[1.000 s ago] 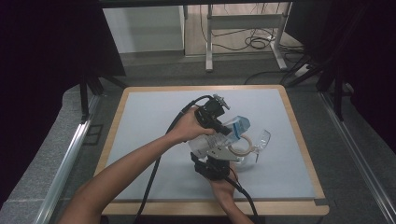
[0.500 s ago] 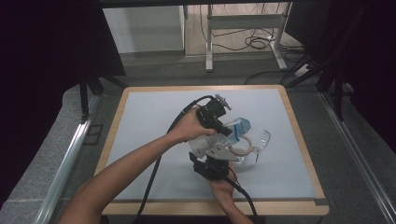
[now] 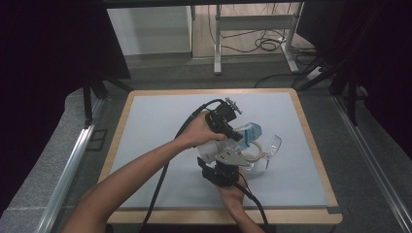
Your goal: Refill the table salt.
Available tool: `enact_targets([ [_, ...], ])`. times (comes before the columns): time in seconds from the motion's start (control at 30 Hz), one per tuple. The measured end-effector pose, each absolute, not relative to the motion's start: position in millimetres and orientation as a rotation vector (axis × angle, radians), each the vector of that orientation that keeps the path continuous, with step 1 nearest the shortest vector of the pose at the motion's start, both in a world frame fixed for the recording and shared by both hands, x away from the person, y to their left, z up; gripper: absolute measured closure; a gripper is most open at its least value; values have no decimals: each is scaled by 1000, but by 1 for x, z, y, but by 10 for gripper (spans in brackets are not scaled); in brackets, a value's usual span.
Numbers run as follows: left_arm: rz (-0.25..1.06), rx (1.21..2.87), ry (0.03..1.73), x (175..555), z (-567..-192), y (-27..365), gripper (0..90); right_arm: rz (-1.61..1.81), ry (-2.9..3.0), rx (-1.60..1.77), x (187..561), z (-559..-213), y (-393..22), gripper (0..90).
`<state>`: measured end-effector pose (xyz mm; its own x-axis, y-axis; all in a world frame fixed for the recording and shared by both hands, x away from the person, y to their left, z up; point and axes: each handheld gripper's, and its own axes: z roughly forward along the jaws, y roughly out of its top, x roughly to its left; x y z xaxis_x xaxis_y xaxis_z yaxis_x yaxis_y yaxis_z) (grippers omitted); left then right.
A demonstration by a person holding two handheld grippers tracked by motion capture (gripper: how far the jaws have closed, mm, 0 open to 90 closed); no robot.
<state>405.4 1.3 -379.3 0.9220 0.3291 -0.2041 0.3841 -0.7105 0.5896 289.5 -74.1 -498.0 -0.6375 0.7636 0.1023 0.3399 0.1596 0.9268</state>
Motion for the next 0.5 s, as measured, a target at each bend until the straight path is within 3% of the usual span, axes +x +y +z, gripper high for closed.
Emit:
enact_targets([
  [0.5,-108,2453,494,405,-373,-4,900,1510,2039,1055,289,-495,-75,499],
])
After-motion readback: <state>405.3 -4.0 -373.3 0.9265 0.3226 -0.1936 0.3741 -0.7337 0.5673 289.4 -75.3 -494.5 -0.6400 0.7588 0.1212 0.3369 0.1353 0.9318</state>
